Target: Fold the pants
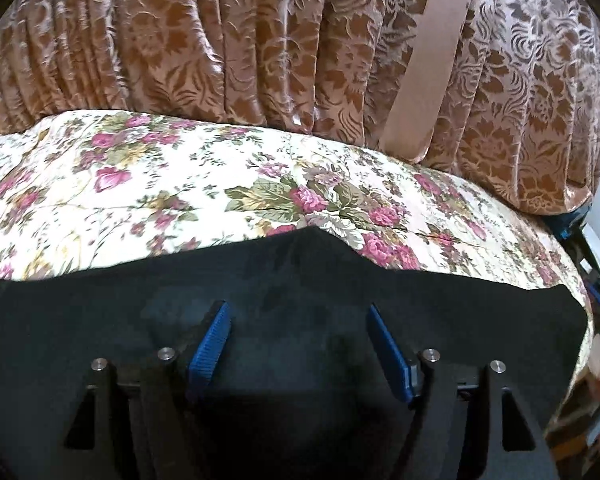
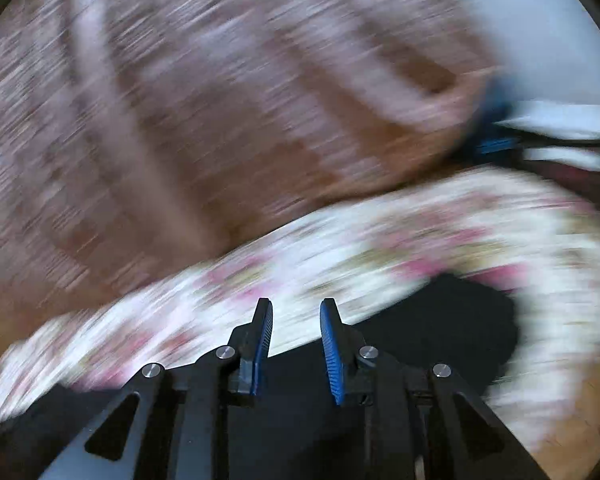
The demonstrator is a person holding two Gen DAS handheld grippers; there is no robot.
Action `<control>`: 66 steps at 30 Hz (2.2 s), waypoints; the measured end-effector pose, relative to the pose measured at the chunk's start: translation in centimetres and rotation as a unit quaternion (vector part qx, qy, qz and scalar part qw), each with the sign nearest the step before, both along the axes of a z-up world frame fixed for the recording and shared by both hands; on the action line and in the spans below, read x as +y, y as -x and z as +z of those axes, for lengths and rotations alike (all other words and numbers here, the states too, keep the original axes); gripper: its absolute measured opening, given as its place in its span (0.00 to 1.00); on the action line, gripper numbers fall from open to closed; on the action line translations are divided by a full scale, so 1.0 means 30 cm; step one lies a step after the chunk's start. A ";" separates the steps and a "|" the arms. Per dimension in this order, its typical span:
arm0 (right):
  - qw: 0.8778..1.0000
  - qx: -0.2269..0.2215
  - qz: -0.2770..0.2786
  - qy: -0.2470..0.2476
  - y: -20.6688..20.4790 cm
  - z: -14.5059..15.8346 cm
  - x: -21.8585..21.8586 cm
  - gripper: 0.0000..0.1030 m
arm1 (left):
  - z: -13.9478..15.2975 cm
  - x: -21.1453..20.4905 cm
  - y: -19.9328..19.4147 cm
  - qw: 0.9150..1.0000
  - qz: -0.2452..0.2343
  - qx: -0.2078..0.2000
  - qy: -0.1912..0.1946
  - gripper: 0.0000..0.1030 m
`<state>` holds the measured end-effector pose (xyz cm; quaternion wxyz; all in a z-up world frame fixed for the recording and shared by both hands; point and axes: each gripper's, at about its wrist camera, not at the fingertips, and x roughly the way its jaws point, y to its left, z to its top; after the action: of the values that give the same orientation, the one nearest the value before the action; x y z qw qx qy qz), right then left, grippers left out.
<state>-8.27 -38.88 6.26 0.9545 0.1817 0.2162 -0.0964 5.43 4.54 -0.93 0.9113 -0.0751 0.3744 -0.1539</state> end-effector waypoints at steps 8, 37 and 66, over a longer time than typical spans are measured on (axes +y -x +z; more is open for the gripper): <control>0.942 0.106 0.316 -0.051 -0.468 -0.132 0.636 0.25 | -0.101 0.062 -0.103 0.998 0.036 0.023 0.041 0.64; 0.938 0.138 0.306 -0.084 -0.688 -0.257 0.771 0.23 | -0.071 0.016 -0.103 0.998 0.050 0.029 -0.028 0.77; 0.972 0.074 -0.159 -0.156 0.166 -0.177 -0.368 0.33 | -0.129 0.132 -0.170 0.988 0.077 0.013 0.134 0.62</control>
<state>-13.25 -49.91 0.96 0.8680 0.3532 0.2667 -0.2250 10.54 8.48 -4.81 0.8971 -0.2273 0.3555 -0.1309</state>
